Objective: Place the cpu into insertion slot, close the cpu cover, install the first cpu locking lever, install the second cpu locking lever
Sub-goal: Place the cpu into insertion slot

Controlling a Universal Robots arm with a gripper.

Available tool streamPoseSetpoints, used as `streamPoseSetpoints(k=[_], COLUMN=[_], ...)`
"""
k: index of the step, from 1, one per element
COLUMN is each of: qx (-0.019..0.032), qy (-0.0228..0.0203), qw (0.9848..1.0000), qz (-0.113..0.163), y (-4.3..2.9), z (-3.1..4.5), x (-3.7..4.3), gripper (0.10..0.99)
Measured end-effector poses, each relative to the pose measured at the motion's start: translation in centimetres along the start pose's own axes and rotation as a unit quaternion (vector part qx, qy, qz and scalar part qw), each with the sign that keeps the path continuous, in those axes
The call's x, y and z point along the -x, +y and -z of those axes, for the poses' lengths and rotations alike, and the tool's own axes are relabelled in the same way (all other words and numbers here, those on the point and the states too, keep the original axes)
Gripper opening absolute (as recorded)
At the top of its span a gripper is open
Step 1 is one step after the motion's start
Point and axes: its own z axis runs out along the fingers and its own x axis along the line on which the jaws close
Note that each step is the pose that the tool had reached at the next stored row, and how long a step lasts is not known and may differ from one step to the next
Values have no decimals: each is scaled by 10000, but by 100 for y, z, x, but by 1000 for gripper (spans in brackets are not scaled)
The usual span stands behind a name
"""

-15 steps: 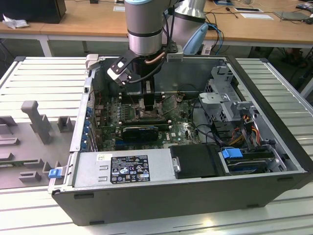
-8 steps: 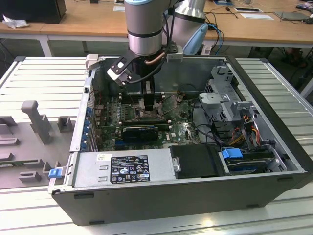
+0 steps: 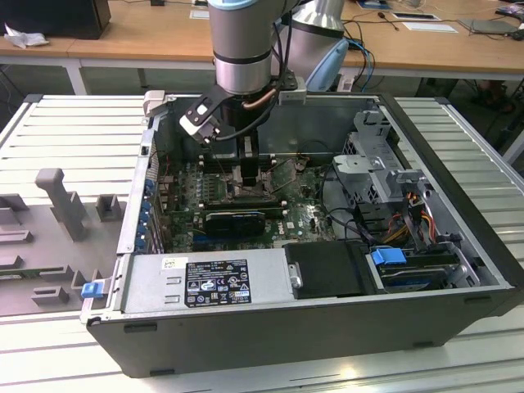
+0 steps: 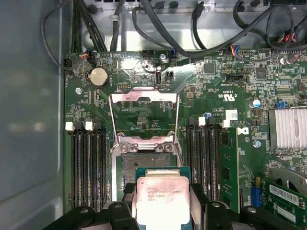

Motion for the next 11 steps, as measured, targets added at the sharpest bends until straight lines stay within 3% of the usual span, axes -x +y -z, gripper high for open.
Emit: streamPoseSetpoints(k=[11], qx=[0], qy=[1], qw=[10000], qz=[-1], y=[-3], z=[-22], x=[-12], gripper=[533])
